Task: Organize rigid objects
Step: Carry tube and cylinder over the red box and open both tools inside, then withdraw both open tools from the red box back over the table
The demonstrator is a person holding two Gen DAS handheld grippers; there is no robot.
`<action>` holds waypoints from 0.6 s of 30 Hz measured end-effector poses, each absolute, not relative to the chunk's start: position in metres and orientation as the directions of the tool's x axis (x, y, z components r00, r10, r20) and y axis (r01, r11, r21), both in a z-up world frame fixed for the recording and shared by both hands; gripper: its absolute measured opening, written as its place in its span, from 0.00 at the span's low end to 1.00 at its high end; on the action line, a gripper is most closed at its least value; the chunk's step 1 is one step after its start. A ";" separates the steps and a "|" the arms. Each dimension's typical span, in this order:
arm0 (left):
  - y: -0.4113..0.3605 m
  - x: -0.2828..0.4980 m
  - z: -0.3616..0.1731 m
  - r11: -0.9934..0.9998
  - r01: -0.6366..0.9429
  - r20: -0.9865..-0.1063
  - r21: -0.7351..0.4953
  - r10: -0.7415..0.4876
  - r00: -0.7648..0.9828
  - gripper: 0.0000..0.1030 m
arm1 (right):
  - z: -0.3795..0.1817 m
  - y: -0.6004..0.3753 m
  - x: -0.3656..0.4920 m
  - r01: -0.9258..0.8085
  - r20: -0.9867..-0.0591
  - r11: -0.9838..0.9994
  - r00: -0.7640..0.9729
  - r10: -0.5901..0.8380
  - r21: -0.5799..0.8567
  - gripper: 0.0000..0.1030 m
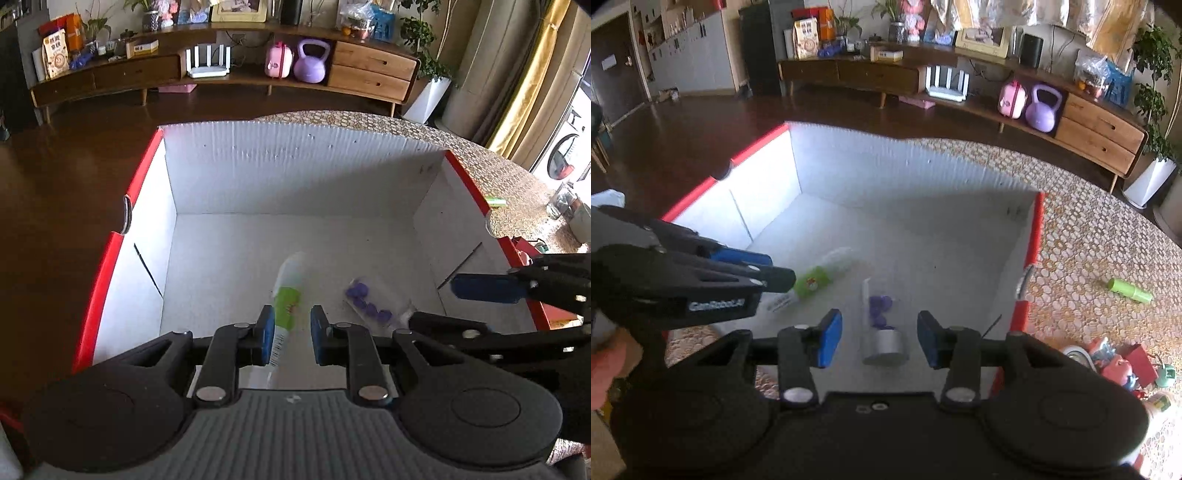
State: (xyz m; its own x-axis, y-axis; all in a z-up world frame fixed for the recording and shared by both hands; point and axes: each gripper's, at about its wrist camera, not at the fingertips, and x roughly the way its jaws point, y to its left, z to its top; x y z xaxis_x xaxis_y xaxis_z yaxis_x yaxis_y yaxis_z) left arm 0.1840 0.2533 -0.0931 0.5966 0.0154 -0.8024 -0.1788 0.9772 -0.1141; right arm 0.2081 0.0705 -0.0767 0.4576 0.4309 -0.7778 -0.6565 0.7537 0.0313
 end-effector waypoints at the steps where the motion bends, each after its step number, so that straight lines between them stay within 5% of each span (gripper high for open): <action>1: 0.251 0.183 -0.092 0.977 -0.183 -0.802 -0.106 0.025 0.597 0.19 | -0.074 0.069 0.206 -0.657 -0.773 0.753 0.459 0.438 0.037 0.45; 16: 0.199 0.137 -0.043 0.988 -0.152 -0.693 0.006 0.114 0.712 0.20 | -0.023 0.019 0.157 -0.663 -0.668 0.740 0.503 0.549 0.109 0.60; 18: 0.193 0.129 -0.037 0.989 -0.145 -0.684 -0.009 0.100 0.723 0.27 | -0.019 0.009 0.150 -0.662 -0.655 0.740 0.508 0.560 0.119 0.62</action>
